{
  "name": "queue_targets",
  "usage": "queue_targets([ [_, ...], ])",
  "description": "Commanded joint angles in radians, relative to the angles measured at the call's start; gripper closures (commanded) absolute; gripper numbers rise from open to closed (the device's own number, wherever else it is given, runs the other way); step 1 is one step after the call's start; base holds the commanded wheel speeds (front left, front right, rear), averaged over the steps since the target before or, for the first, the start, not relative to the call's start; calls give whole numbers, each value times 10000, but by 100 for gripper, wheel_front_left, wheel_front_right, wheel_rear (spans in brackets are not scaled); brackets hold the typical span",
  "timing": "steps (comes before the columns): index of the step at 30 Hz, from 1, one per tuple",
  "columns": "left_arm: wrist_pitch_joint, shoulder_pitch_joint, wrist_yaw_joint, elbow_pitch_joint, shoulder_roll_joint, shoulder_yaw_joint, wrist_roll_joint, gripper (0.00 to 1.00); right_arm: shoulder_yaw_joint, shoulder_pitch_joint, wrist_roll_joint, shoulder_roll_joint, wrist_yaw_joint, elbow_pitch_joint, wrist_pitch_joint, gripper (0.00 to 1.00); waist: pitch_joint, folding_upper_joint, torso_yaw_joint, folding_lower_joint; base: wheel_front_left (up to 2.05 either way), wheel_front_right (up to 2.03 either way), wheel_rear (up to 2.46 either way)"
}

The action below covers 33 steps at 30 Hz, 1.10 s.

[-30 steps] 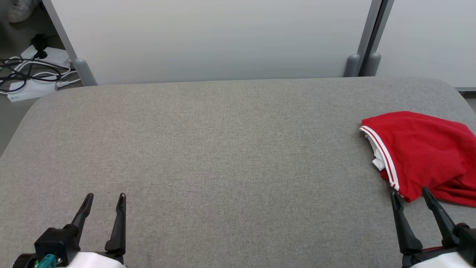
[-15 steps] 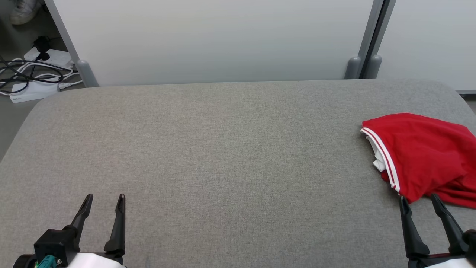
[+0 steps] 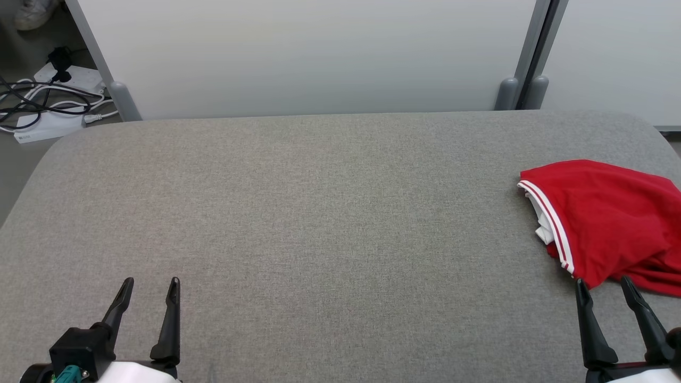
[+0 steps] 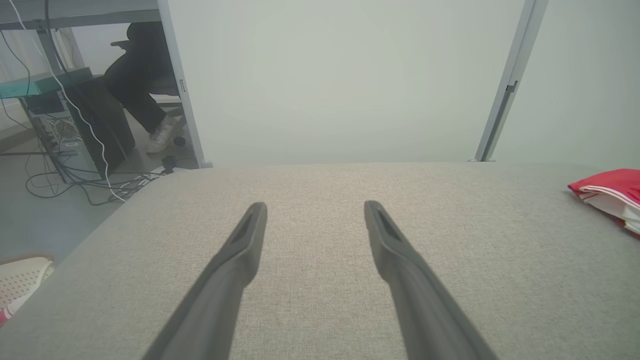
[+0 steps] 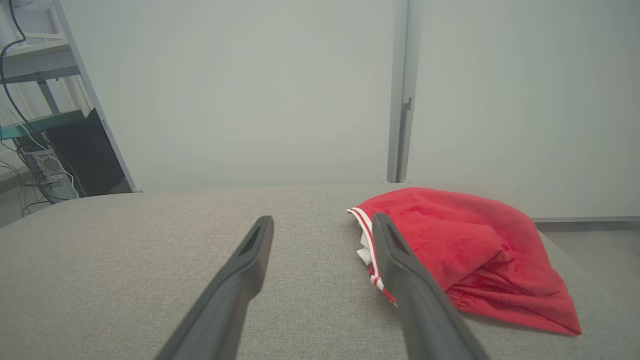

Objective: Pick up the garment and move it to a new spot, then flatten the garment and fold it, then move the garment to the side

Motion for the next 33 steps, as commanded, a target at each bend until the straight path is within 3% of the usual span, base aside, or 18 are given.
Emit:
queue_targets([
  [1, -96, -331, -48, -180, 256, 424, -121, 0, 150, -96, -21, -105, -2, -388, 38, 0, 4, -1, 1, 0, 0, 0, 0],
  [8, -126, -374, -69, -132, 242, 411, -100, 0, 168, -42, -8, -32, -2, -470, 78, 0, -4, -1, 71, 0, 0, 0, 0],
  [9, -15, 2, -53, 83, -60, -22, -69, 100, 16, 180, 8, 150, 0, -135, 70, 100, -3, -1, 69, 0, 0, 0, 0],
  [17, 151, -4, -312, 317, -457, 191, -594, 100, 93, 74, 807, 175, 0, 139, 133, 100, -18, -1, 61, 22, 0, 0, 0],
  [21, 243, -58, -487, 438, -599, 361, -906, 100, 107, -35, 1289, 152, 0, 269, 182, 100, -1, -1, 55, 3, 0, 0, 0],
  [33, 501, -221, -987, 788, -996, 835, -1754, 100, 136, -323, 2586, 113, 0, 586, 314, 100, 12, -1, 40, 0, 0, 0, 0],
])
